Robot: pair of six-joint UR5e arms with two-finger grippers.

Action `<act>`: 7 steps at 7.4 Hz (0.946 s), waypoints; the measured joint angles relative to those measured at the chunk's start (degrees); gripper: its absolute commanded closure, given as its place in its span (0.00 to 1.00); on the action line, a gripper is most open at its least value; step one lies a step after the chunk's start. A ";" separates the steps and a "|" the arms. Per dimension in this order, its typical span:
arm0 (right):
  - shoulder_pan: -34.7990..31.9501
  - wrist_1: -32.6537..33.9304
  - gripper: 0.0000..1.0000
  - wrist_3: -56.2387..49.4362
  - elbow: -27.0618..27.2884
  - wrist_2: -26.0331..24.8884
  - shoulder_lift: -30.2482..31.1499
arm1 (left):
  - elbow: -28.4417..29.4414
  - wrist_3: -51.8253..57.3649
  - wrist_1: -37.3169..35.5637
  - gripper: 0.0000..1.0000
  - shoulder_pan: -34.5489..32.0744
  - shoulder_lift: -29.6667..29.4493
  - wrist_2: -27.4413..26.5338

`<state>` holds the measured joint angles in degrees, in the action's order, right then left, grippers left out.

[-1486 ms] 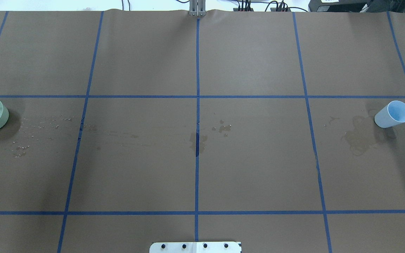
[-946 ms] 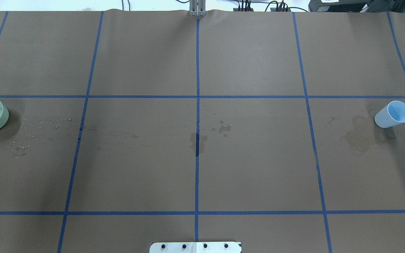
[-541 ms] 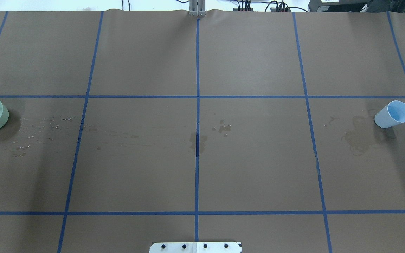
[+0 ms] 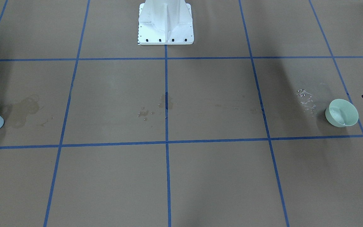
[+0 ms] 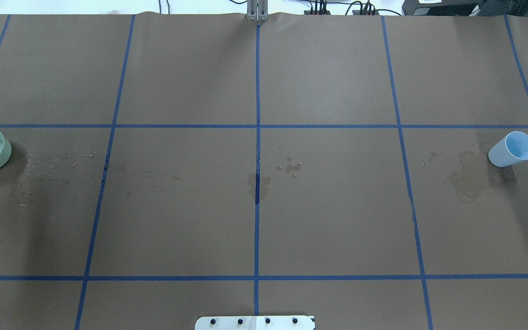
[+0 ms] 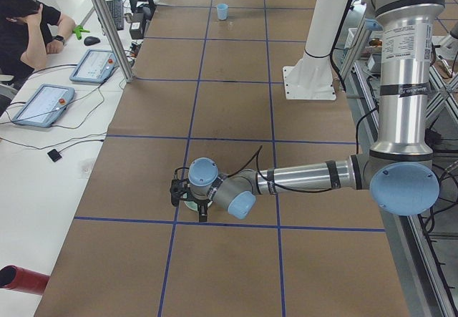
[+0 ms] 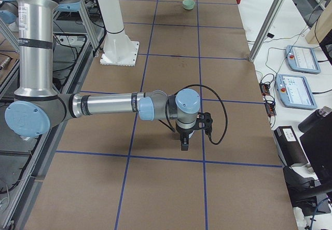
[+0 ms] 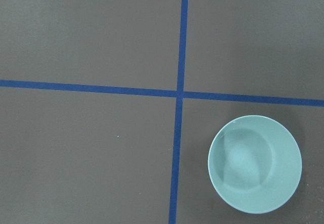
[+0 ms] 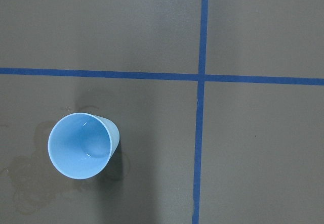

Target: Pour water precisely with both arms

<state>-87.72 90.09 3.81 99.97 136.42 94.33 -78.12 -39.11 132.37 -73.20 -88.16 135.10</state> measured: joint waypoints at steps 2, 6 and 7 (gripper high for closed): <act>0.00 0.00 0.00 -0.08 0.03 -0.03 0.05 | 3.71 -0.43 1.38 0.02 1.84 -2.11 -0.04; 0.00 0.00 0.00 -0.05 0.45 0.05 0.07 | 7.24 -0.55 2.61 1.00 2.84 -4.17 -0.03; 0.00 0.00 0.00 -0.04 0.49 0.03 0.05 | 7.36 -0.60 2.59 1.00 2.86 -4.22 0.07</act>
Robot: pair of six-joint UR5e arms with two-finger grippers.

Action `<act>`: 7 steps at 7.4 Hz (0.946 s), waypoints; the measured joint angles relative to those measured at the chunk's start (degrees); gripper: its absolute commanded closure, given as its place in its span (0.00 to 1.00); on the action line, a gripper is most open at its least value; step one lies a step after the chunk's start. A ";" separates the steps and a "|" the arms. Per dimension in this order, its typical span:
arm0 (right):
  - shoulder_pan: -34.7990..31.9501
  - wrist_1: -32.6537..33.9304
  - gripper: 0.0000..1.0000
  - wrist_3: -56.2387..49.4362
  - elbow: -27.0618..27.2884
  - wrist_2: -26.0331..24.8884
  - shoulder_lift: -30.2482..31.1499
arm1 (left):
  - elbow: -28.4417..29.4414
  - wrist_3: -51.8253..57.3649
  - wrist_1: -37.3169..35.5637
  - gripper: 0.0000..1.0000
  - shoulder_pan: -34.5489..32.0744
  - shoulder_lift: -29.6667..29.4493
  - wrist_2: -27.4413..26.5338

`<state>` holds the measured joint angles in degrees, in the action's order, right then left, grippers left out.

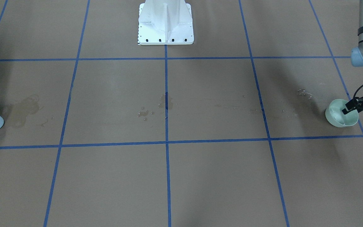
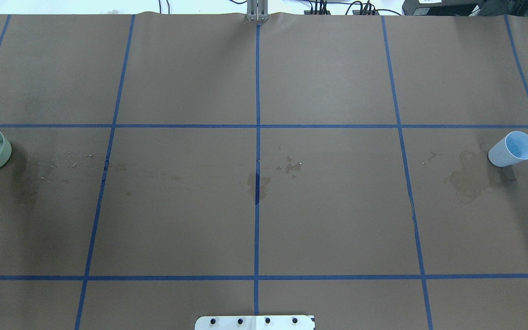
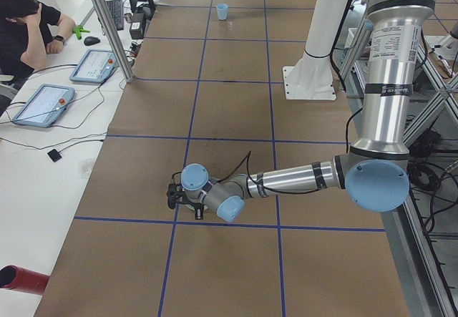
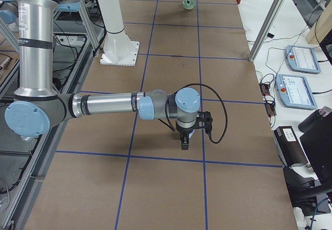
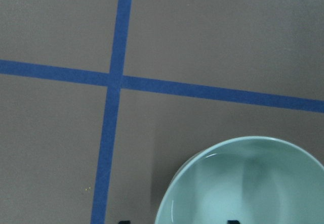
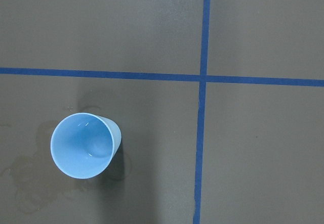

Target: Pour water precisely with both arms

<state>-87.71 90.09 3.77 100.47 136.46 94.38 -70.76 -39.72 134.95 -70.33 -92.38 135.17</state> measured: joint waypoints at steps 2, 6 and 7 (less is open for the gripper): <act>0.00 -0.02 0.00 -0.07 0.10 -0.02 -0.14 | -0.29 -0.10 -0.68 1.00 -0.20 -0.11 2.52; 0.00 -0.07 0.00 -0.17 0.77 0.02 -0.47 | -10.26 -0.38 -13.24 1.00 -5.93 -2.24 14.20; 0.00 -0.04 0.00 -0.16 1.25 0.03 -0.47 | -15.96 -1.41 -22.47 1.00 -6.11 -4.72 14.13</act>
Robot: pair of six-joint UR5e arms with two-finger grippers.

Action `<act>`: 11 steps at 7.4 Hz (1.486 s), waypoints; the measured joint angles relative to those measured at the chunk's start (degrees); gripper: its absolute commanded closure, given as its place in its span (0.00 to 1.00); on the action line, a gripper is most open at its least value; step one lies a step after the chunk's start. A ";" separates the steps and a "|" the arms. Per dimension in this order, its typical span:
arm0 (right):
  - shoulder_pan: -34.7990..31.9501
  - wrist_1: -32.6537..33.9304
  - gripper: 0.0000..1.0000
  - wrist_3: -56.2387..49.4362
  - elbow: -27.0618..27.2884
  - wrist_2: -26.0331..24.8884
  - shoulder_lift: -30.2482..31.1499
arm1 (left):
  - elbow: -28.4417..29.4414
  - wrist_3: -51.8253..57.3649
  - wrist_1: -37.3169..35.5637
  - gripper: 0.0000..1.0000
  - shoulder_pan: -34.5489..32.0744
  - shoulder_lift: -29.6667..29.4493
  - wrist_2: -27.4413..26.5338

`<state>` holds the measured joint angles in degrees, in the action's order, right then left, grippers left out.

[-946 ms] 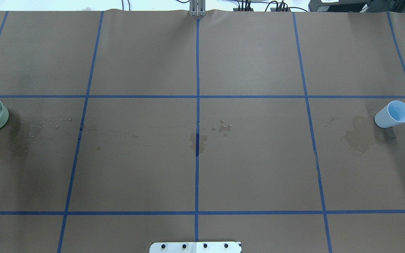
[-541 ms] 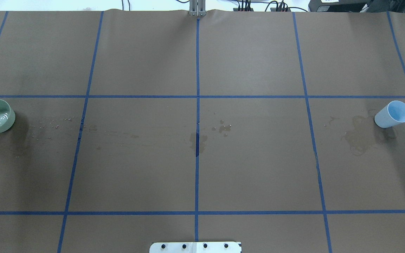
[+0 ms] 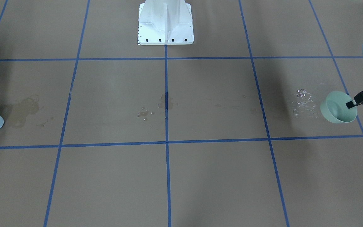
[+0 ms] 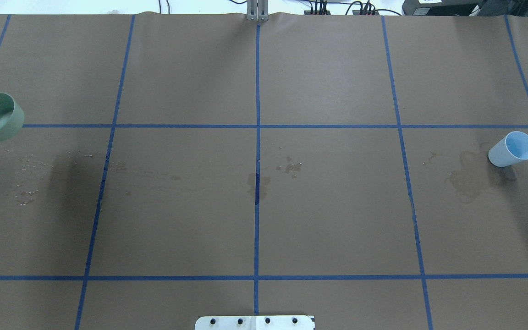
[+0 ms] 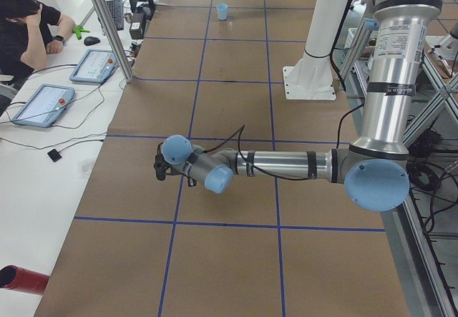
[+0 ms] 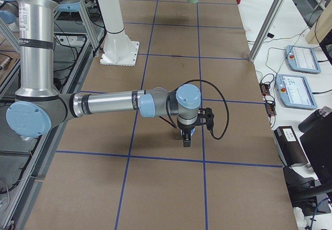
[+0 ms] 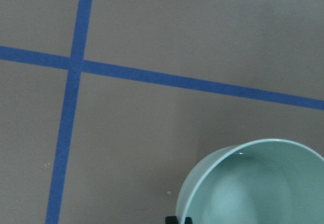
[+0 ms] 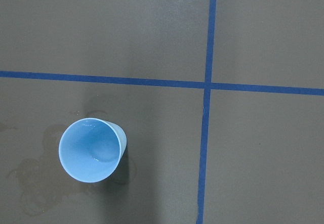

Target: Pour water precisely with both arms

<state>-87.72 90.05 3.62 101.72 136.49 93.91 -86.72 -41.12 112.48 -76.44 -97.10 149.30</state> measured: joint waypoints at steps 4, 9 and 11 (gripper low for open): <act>0.00 0.32 0.00 0.18 0.59 -0.61 -0.68 | -9.42 -28.25 -16.54 1.00 12.98 -19.94 -5.60; 0.04 0.25 0.00 0.83 -0.56 -0.49 -1.49 | 8.66 -52.79 -8.20 1.00 34.49 -41.57 -26.76; 0.06 0.07 0.00 0.79 -1.01 -0.66 -1.51 | 14.40 -54.38 -4.42 1.00 37.72 -43.56 -30.75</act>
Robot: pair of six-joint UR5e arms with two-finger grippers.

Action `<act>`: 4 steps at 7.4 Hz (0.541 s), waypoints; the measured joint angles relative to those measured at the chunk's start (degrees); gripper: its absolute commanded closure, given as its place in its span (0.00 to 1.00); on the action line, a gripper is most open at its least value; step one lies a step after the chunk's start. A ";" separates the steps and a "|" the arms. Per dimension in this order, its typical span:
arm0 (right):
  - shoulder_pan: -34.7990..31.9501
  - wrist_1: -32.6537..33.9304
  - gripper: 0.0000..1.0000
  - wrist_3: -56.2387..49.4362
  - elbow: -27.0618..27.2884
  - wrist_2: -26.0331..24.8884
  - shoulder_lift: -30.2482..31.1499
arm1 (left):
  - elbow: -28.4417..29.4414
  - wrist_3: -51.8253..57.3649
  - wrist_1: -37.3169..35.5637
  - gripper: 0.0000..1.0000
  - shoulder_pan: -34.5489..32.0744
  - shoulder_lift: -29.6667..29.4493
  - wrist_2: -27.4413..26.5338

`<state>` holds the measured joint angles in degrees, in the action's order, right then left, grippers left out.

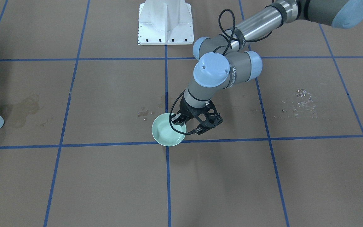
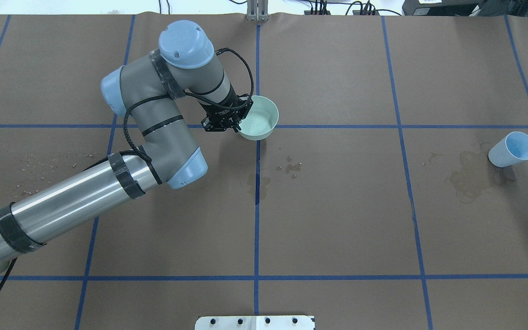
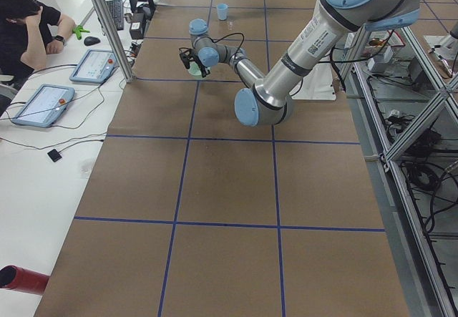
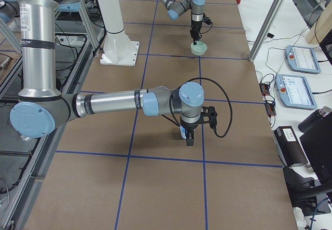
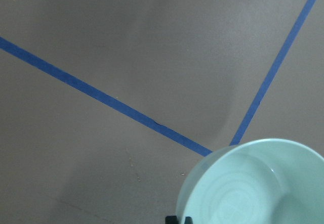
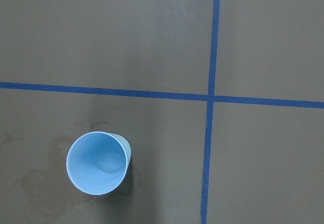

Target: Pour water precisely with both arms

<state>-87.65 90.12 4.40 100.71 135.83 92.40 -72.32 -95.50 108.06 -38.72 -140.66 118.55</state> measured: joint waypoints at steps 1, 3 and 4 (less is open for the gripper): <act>-0.01 -0.02 0.00 0.00 -0.15 -0.02 0.01 | 1.25 -0.34 0.43 1.00 1.05 -0.34 -0.71; 0.01 -0.03 0.00 -0.01 -0.23 -0.04 0.00 | 1.94 -0.46 0.63 0.01 2.15 -0.45 -1.02; 0.02 0.02 0.00 0.04 -0.24 0.03 -0.01 | 1.91 -0.35 0.65 0.00 2.33 -0.37 -1.24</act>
<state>-87.63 90.14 4.45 100.47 135.86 92.39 -70.41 -95.85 108.71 -36.39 -141.03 117.31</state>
